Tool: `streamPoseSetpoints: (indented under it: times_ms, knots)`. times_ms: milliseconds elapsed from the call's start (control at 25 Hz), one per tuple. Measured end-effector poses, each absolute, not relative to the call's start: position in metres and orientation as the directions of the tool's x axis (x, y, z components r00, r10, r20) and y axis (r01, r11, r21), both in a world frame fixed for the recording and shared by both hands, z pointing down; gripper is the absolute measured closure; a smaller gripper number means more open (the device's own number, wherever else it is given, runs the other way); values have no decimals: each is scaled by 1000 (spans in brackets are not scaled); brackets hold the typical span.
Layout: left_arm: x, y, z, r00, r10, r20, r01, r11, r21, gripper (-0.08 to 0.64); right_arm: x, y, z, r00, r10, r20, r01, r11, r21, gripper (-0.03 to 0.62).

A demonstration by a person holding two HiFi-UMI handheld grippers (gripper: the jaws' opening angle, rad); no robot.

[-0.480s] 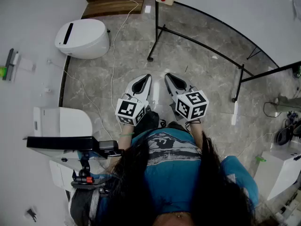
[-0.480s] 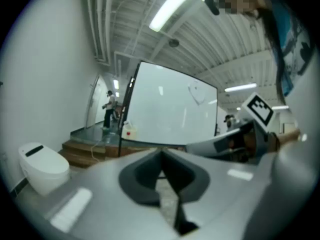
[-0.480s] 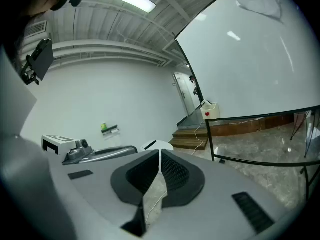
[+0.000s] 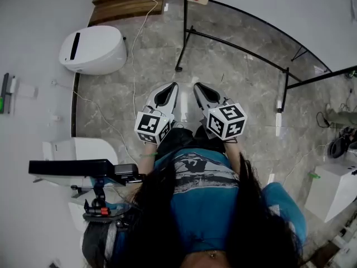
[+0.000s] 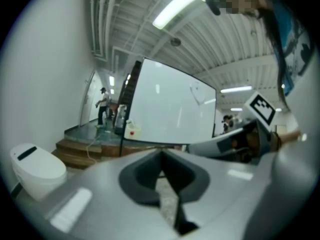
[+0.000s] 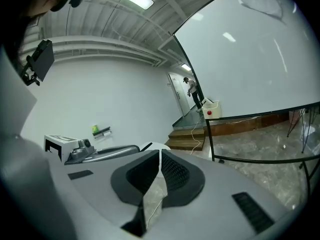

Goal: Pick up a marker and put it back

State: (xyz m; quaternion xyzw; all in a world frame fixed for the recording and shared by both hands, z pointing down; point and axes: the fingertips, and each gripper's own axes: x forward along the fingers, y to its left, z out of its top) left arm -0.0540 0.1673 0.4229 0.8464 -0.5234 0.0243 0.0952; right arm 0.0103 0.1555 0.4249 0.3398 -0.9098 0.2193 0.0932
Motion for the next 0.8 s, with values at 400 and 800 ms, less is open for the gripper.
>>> streamPoseSetpoints:
  times_ms: [400, 800]
  knots:
    - [-64, 141, 431, 494, -857, 145, -867, -471, 163, 557, -4, 132, 428, -742, -588, 321, -670, 659, -341, 571]
    - [-83, 79, 433, 477, -864, 159, -877, -457, 151, 557, -24, 67, 428, -760, -574, 305, -650, 679, -341, 571]
